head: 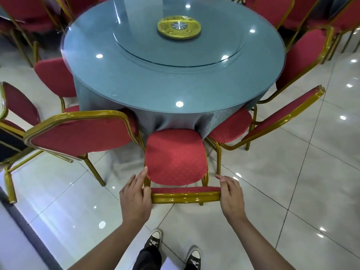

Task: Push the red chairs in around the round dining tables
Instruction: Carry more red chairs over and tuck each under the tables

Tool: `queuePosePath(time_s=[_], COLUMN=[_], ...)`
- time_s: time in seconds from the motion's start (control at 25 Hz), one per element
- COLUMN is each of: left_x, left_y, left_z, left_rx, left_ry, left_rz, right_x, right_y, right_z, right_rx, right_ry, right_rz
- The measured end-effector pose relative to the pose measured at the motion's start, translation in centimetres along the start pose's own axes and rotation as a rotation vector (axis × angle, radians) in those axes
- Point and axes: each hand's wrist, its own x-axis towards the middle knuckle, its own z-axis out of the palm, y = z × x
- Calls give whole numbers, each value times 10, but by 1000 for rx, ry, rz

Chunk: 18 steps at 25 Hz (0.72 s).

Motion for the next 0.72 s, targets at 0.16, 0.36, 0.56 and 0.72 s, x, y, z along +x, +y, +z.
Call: queuePosePath(time_s=[0.16, 0.36, 0.56, 0.72], left_x=[34, 91, 124, 113], left_y=[8, 4, -6, -13], left_z=[5, -3, -13, -9], left_rx=[-9, 33, 25, -17], left_ry=[46, 61, 65, 68], left_rz=[46, 53, 23, 36], right_x=[35, 64, 75, 72], right_y=[-11, -38, -54, -49], right_z=[7, 35, 63, 64], right_rx=[-23, 34, 29, -10], right_ry=[-14, 7, 115, 54], right_rz=[16, -14, -8, -19])
